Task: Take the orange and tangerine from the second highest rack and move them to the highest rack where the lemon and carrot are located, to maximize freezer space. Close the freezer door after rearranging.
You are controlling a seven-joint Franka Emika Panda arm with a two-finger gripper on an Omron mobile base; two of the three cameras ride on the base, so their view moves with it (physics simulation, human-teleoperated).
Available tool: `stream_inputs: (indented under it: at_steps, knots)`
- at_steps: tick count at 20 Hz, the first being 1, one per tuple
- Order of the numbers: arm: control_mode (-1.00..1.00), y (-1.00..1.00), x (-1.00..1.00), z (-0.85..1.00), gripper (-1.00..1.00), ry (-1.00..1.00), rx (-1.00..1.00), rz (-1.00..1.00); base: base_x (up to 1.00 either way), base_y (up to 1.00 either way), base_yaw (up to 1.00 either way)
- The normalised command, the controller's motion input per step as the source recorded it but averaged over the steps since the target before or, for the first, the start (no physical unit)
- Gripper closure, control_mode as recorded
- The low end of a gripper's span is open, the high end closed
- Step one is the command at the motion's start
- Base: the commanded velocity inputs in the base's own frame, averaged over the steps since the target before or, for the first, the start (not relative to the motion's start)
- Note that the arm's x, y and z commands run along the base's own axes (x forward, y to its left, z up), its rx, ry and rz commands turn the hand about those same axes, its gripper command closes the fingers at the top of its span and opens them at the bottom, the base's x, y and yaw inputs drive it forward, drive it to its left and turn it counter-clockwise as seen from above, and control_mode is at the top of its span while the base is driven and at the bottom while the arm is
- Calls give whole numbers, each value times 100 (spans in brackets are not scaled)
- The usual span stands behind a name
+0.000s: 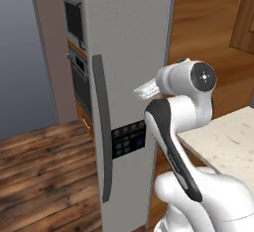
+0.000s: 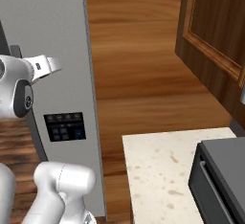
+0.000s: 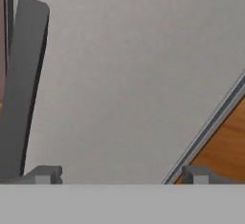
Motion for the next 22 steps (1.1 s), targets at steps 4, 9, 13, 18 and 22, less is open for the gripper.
stream_inputs:
  at_steps: [4,9,13,18,22]
  knots:
    - [-100,0,70,-1,-100,17,0,-11,0,0,0]
    - [-100,2,76,-12,-100,12,0,-10,0,0,0]
    - [-100,7,71,-24,-100,0,0,-15,0,0,0]
    - [-100,1,73,-27,-100,0,0,-14,0,0,0]
    - [-100,3,80,-24,-100,0,0,-9,0,0,0]
